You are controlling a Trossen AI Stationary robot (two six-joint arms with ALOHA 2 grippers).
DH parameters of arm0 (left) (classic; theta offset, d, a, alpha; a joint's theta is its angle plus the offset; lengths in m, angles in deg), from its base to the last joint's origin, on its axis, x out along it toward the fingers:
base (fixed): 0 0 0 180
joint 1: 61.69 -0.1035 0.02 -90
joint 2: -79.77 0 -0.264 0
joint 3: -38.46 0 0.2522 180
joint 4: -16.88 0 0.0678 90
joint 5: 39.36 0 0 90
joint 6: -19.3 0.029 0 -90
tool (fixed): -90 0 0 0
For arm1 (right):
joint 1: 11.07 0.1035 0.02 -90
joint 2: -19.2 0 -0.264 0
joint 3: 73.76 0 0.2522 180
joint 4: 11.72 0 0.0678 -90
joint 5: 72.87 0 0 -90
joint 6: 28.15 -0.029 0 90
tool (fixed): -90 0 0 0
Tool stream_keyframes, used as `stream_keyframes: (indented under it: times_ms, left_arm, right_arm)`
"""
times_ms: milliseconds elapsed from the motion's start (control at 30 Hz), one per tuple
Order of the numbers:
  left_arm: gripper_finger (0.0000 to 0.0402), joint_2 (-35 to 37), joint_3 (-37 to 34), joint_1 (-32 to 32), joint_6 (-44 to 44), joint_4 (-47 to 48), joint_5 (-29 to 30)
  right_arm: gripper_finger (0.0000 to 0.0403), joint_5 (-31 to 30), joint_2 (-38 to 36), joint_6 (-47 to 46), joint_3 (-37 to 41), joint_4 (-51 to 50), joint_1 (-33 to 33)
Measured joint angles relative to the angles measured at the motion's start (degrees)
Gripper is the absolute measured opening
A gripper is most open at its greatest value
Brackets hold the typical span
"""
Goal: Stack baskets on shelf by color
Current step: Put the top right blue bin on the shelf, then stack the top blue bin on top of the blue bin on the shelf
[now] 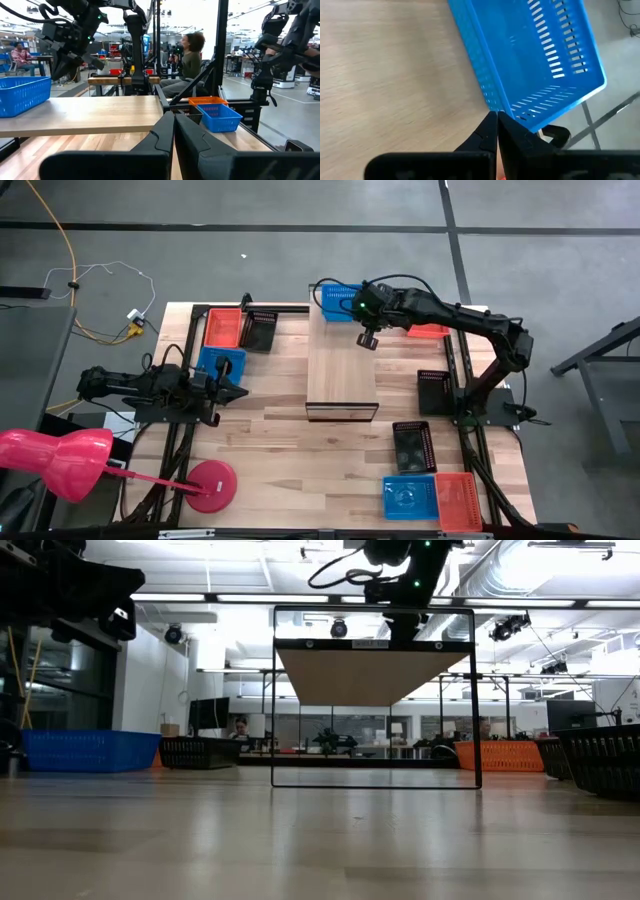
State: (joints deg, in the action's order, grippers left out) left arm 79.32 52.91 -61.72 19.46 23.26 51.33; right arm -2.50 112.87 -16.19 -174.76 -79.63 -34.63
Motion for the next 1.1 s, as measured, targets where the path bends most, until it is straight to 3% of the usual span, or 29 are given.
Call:
stream_keyframes:
  times_ms: [367,500,633,833,1000,1100]
  left_arm:
    - [0.0003,0.0,0.0,0.0,0.0,0.0,0.0]
    - [0.0003,0.0,0.0,0.0,0.0,0.0,0.0]
    - [0.0003,0.0,0.0,0.0,0.0,0.0,0.0]
    - [0.0003,0.0,0.0,0.0,0.0,0.0,0.0]
    - [0.0003,0.0,0.0,0.0,0.0,0.0,0.0]
    - [0.0003,0.0,0.0,0.0,0.0,0.0,0.0]
  right_arm:
    - [0.0000,2.9,-0.2,0.3,0.0,3.8,-0.8]
    - [0.0000,8.0,-2.7,-1.7,0.0,2.1,1.1]
    - [0.0000,13.1,-6.6,-8.3,0.0,-6.3,3.6]
    - [0.0000,16.2,-10.1,-17.7,0.0,-14.9,12.5]
    - [0.0000,10.4,-12.0,-22.5,0.5,-16.2,23.0]
    - [0.0000,7.8,-16.2,-25.6,6.6,-12.7,27.3]
